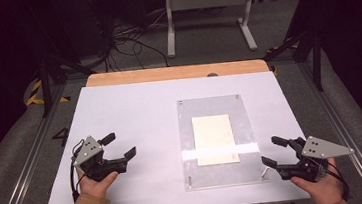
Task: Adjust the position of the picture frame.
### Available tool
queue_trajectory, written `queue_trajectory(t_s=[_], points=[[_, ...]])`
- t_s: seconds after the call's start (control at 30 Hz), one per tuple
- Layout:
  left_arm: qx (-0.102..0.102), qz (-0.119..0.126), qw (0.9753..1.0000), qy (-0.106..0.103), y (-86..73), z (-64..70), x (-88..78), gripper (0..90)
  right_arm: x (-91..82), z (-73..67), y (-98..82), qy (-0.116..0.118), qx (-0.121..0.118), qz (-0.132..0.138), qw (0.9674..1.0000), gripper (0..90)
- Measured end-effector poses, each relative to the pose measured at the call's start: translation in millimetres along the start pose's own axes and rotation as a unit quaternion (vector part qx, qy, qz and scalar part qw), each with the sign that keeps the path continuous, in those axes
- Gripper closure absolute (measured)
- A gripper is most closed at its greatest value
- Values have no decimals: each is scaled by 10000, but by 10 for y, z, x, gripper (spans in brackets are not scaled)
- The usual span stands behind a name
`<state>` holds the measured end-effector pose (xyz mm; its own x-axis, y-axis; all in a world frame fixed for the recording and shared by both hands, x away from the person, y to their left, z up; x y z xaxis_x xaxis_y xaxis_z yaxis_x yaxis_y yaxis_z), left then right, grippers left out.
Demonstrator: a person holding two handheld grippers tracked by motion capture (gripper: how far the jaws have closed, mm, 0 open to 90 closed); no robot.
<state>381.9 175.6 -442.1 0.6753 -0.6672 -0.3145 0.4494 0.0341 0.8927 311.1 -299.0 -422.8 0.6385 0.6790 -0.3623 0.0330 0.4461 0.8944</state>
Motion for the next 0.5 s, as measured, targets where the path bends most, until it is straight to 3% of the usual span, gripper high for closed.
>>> queue_trajectory(t_s=[0.27,0.43,0.5], points=[[3,-43,10000,-14,2,4,36,103,0,-126,-163,276,49,-482,9984,383],[-5,-48,10000,-19,2,4,41,105,23,-181,-245,506,52,-768,9957,472],[-23,-49,10000,-47,1,7,45,106,38,-204,-277,552,-61,-945,9940,538]])
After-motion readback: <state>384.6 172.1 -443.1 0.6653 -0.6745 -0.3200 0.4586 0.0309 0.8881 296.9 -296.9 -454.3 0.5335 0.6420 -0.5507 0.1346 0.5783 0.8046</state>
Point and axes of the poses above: each handheld gripper's, and its own axes: x roughly forward along the jaws, y roughly out of its top, z roughly to its right, the point moved 6 cm from there along x, roughly forward along the jaws, and after that the axes turned 14 degrees about -x, right-handed, at the moved point
